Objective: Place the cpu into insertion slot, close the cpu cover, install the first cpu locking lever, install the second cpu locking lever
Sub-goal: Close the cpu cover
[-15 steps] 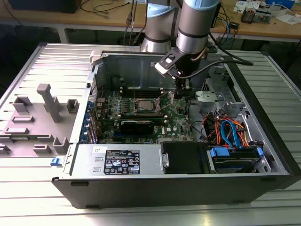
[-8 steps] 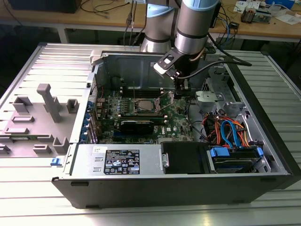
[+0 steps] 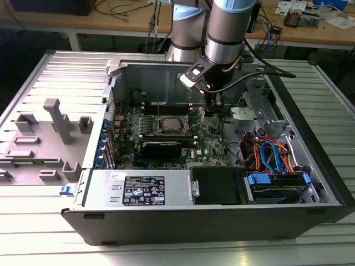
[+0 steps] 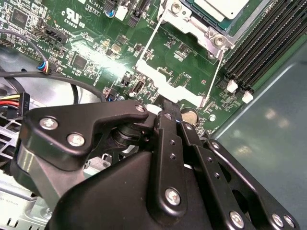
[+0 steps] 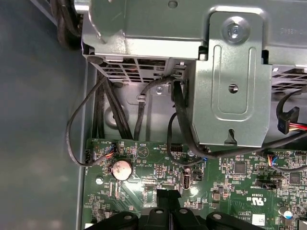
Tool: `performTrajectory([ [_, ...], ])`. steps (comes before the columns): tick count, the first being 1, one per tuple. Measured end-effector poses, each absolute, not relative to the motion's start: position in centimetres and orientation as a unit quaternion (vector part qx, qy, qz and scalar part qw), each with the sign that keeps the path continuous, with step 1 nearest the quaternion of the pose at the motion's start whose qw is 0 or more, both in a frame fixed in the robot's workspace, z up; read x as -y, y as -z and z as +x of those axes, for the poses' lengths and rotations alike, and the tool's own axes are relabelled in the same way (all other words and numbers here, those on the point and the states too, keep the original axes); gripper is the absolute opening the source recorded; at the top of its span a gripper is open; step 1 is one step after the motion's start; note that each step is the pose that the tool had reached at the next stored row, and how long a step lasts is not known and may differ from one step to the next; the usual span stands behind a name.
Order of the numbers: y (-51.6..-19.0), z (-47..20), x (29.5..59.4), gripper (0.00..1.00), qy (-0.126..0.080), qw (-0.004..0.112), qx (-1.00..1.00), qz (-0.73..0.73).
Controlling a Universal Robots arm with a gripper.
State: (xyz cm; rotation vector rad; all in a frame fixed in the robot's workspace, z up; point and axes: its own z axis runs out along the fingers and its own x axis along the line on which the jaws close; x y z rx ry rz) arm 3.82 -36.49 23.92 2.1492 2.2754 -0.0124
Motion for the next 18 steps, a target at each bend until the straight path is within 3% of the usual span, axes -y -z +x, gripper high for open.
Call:
performTrajectory([
  [18,-24.4,2.4,36.5,0.11,0.003,0.007,-0.727,0.687],
])
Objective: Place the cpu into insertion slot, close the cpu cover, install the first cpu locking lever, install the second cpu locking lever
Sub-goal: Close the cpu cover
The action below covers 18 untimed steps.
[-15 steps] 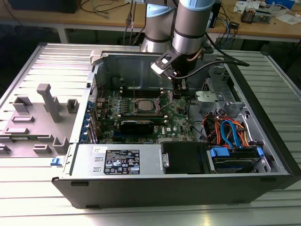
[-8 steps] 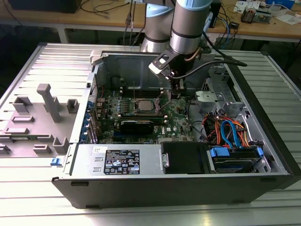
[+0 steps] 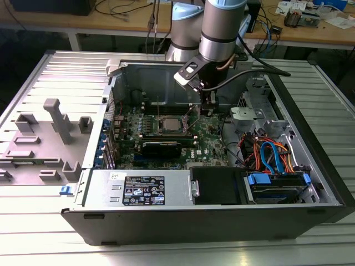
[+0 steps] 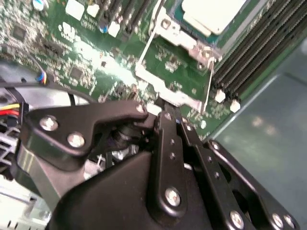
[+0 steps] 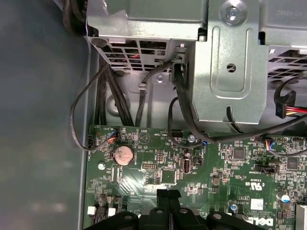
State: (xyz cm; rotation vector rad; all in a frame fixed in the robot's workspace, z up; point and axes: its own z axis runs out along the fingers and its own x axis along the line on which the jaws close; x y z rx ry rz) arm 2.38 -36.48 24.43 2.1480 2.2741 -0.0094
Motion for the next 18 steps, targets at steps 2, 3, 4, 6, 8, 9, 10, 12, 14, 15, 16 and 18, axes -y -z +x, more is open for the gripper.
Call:
performTrajectory([
  [2,-24.44,2.15,36.49,0.11,0.003,0.007,-0.727,0.687],
  [3,-24.46,1.93,36.49,0.11,0.003,0.007,-0.727,0.687],
  [4,-24.45,1.84,36.49,0.11,0.003,0.007,-0.727,0.687],
  [6,-24.45,1.84,36.48,0.11,0.003,0.007,-0.727,0.687],
  [8,-24.45,1.82,36.47,0.11,0.003,0.007,-0.727,0.687],
  [9,-24.45,1.79,36.47,0.11,0.003,0.007,-0.727,0.687],
  [10,-24.45,1.78,36.47,0.11,0.003,0.007,-0.727,0.687],
  [12,-24.45,1.73,36.47,0.11,0.003,0.007,-0.727,0.687],
  [14,-24.45,1.61,36.47,0.11,0.003,0.007,-0.727,0.687],
  [15,-24.45,1.56,36.47,0.11,0.003,0.007,-0.727,0.687],
  [16,-24.45,1.51,36.47,0.11,0.003,0.007,-0.727,0.687],
  [18,-24.45,1.36,36.47,0.11,0.003,0.007,-0.727,0.687],
])
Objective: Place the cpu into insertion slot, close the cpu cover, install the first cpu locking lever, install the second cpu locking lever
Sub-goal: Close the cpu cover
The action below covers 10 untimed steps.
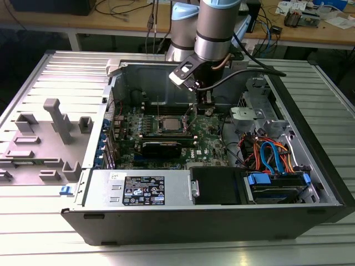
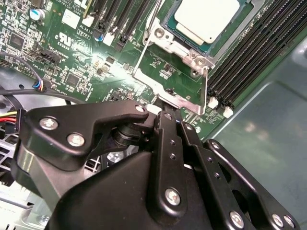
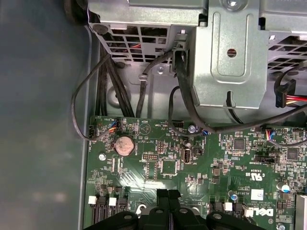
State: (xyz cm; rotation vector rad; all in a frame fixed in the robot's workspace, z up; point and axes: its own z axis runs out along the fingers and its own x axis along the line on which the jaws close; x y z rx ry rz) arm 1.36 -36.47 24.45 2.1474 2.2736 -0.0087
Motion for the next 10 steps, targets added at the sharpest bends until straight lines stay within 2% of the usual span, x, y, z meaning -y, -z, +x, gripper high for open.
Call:
performTrajectory([
  [10,-24.45,0.95,36.47,0.11,0.003,0.007,-0.727,0.687],
])
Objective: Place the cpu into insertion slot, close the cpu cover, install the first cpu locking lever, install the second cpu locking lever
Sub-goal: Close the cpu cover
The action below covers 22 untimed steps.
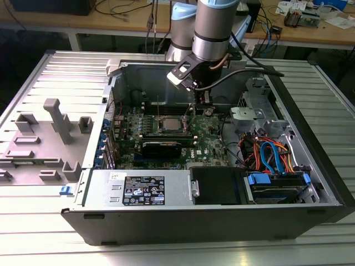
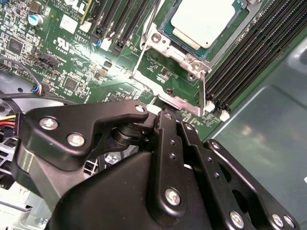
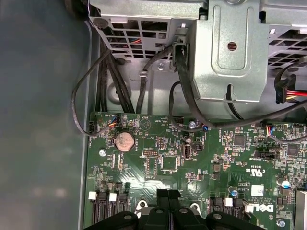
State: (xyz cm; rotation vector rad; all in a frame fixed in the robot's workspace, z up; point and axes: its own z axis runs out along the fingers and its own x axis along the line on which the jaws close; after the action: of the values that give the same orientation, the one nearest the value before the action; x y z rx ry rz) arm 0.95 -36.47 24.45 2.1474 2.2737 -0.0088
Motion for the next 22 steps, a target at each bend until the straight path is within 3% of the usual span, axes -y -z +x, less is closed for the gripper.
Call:
performTrajectory([
  [22,-24.43,0.31,36.47,0.11,0.004,0.006,-0.727,0.687],
])
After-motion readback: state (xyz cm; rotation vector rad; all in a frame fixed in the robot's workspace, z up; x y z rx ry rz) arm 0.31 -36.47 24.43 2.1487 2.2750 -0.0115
